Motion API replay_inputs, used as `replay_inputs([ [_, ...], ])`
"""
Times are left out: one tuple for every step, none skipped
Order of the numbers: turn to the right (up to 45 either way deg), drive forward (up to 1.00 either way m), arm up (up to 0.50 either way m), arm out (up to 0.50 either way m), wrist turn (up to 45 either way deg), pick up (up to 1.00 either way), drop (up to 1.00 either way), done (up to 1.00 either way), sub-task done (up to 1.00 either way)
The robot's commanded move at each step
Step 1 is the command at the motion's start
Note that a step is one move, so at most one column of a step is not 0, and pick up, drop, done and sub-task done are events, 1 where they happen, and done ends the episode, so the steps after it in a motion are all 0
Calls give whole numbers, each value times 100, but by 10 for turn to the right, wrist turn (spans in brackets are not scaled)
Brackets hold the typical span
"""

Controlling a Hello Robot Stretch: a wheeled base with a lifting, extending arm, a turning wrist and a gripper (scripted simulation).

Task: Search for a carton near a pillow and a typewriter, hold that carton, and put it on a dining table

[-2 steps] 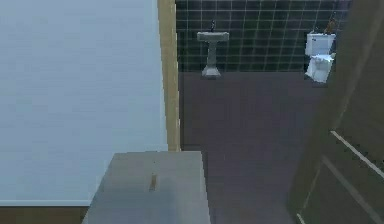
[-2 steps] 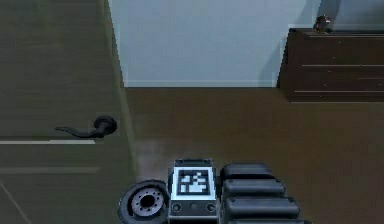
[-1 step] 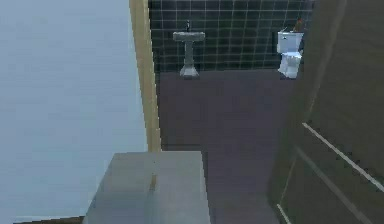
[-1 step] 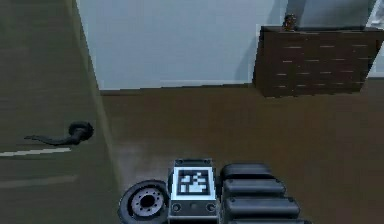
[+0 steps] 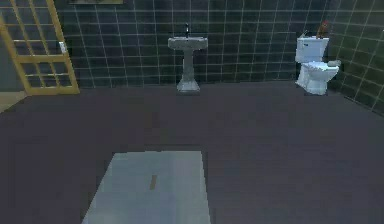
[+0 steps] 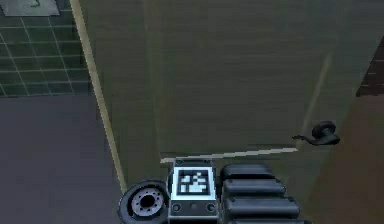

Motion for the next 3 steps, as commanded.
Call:
replay_inputs([
  [210, 0, 0, 0, 0, 0, 0, 0, 0],
  [0, 5, 0, 0, 0, 0, 0, 0, 0],
  [-240, 0, 0, 0, 0, 0, 0, 0, 0],
])
